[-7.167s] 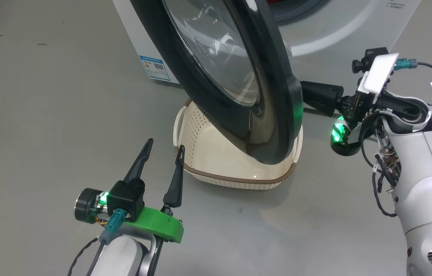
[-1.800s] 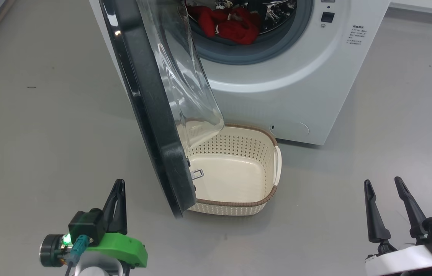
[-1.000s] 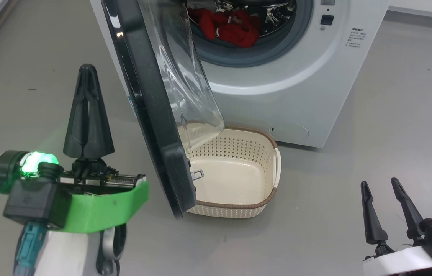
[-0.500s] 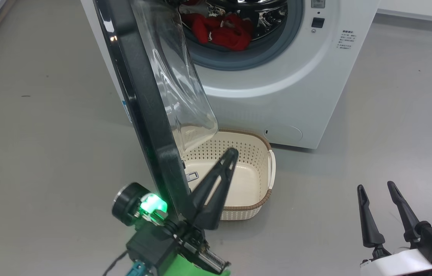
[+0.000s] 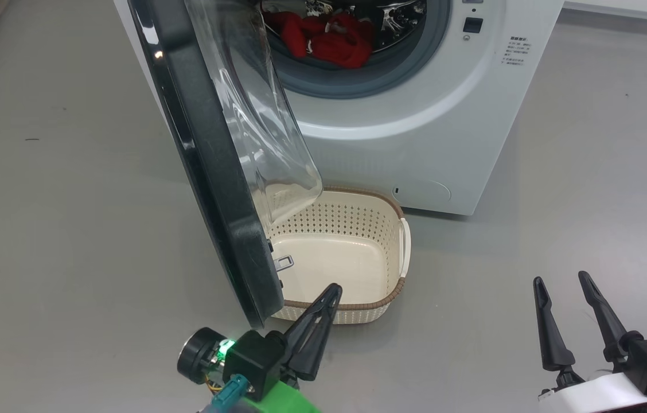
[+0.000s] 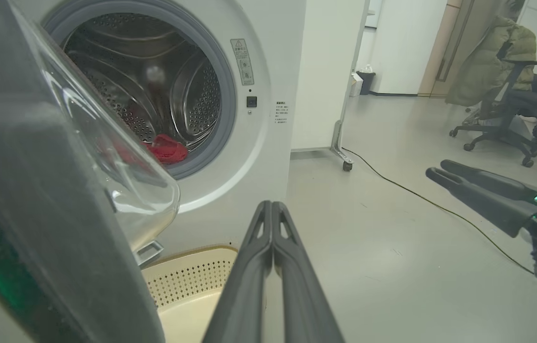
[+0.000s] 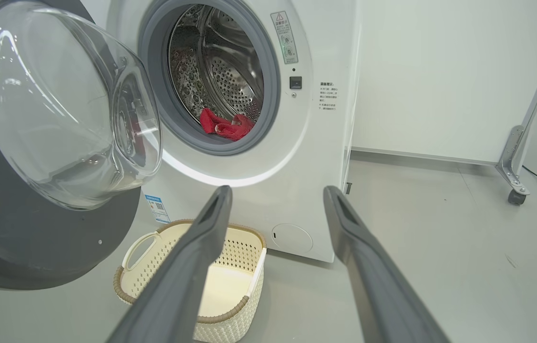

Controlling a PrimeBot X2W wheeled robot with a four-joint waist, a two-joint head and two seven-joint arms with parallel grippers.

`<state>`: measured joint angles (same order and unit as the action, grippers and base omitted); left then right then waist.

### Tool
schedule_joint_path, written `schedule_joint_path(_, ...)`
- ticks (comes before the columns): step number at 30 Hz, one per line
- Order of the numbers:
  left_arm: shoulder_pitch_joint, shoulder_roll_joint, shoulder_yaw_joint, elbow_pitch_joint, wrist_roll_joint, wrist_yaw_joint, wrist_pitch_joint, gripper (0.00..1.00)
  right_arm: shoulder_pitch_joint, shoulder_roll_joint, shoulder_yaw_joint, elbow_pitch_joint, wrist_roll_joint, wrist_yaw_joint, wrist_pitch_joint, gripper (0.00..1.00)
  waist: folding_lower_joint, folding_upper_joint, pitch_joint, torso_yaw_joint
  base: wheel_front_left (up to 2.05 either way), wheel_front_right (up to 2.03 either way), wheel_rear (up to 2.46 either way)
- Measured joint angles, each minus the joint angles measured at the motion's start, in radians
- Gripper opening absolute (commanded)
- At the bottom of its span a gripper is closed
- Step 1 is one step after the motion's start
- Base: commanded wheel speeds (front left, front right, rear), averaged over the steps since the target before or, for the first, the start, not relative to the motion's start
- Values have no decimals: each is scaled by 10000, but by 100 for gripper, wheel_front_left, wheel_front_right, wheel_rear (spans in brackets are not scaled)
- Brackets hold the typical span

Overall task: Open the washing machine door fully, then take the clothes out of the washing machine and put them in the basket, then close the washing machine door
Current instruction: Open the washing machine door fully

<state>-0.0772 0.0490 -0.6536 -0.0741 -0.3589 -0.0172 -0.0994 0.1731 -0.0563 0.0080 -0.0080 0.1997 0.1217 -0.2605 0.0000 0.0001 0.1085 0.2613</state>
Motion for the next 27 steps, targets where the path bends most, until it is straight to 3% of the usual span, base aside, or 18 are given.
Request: schedule_joint_path(27, -684, -6, 1043, 1333, -42, 828, 167, 0, -30, 75, -79, 8, -12, 2, 0, 100, 0, 0, 284, -42, 0, 0, 0)
